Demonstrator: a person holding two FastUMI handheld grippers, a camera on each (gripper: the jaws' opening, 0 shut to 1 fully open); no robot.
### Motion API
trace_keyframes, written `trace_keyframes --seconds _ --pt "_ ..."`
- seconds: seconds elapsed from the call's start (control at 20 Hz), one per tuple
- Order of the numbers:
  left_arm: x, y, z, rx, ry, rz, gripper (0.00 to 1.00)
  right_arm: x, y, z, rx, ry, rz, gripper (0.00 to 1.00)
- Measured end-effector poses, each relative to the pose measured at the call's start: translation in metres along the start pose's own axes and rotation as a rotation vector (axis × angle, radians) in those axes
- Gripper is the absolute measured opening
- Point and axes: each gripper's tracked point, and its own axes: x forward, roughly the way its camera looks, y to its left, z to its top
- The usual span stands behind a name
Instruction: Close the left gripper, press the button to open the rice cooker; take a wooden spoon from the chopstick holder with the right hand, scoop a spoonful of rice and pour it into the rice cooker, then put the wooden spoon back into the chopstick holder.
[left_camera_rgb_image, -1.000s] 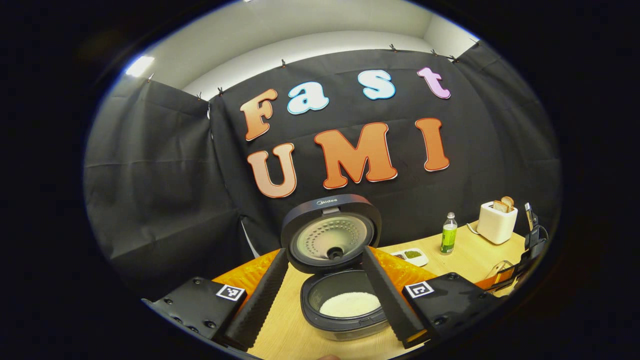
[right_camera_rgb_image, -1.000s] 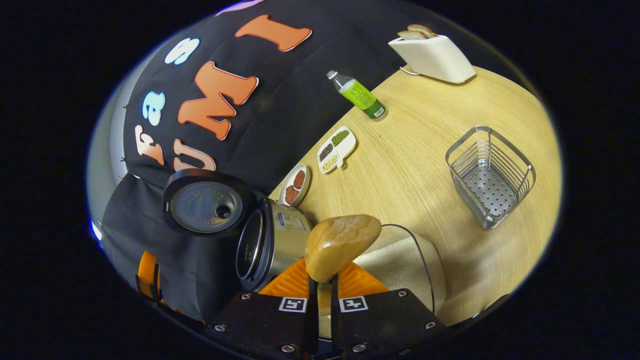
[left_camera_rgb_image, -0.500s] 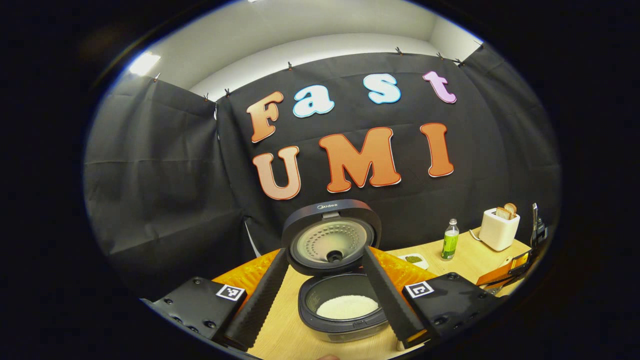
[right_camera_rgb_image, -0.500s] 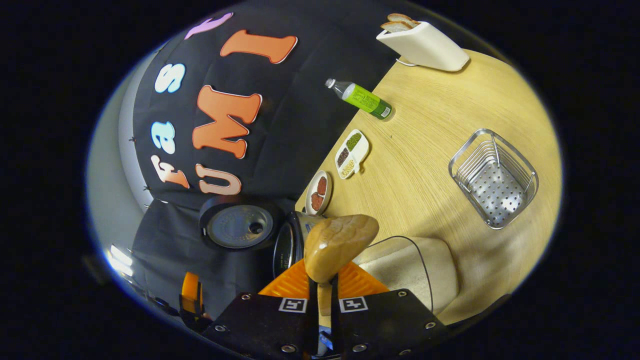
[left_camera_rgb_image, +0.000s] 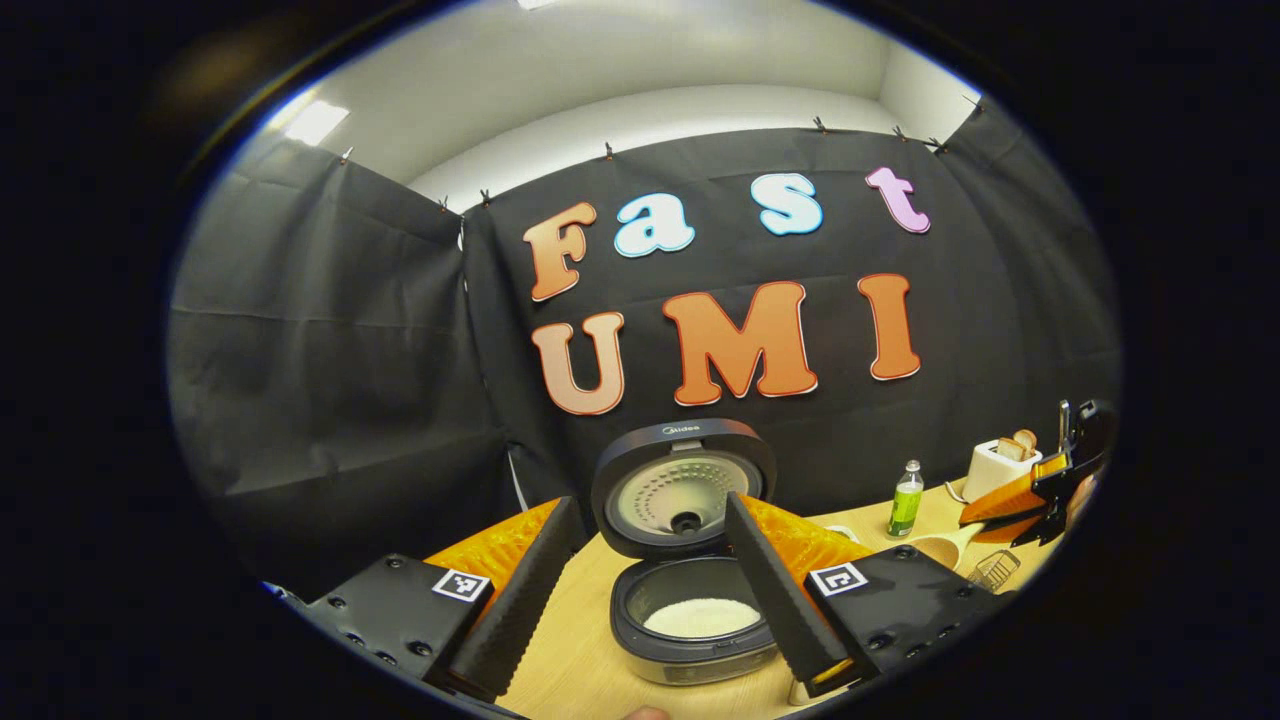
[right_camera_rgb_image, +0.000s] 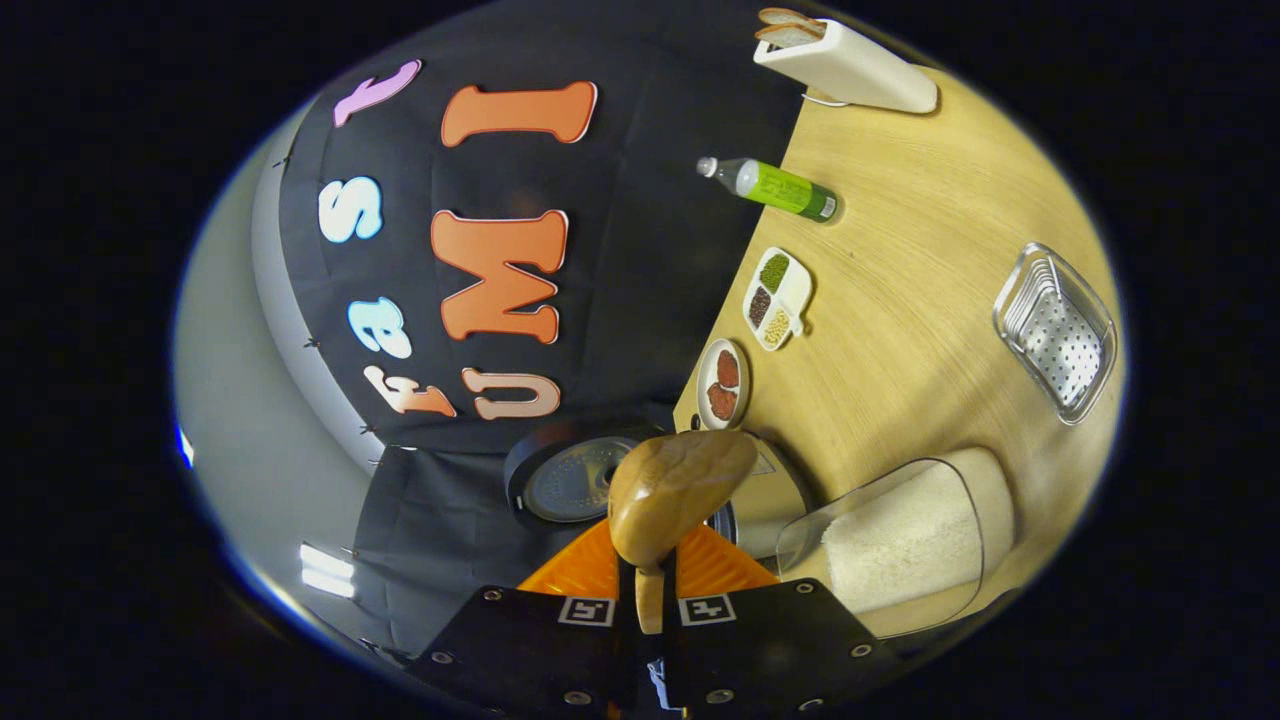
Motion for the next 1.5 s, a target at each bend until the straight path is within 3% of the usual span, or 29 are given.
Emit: trace_keyframes --seconds 0.35,0.9,1.1,1.15,1.2,1.25,1.45,1.5 --pt "-0.013 0.042 -0.003 -0.006 0.008 0.086 0.96 0.049 0.04 -0.016 -0.007 0.062 0.043 0.09" --pt "-0.023 0.082 -0.023 0.0 0.054 0.178 0.94 0.122 0.078 -0.029 -0.034 0.085 0.043 0.09" --pt "-0.023 0.088 -0.032 -0.001 0.063 0.208 0.94 0.146 0.082 -0.03 -0.141 0.064 0.0 0.09" --pt "-0.021 0.091 -0.032 0.001 0.065 0.213 1.0 0.152 0.081 -0.032 -0.167 0.062 -0.012 0.09" --pt "-0.019 0.092 -0.033 0.005 0.066 0.217 0.94 0.158 0.081 -0.034 -0.202 0.057 -0.03 0.09" --pt "-0.018 0.094 -0.033 0.007 0.066 0.221 1.0 0.164 0.079 -0.035 -0.239 0.054 -0.046 0.09" --pt "-0.015 0.1 -0.039 0.006 0.078 0.23 1.0 0.182 0.074 -0.045 -0.387 0.052 -0.113 0.09" --pt "-0.014 0.102 -0.041 0.004 0.083 0.233 0.94 0.186 0.074 -0.049 -0.424 0.052 -0.128 0.09"
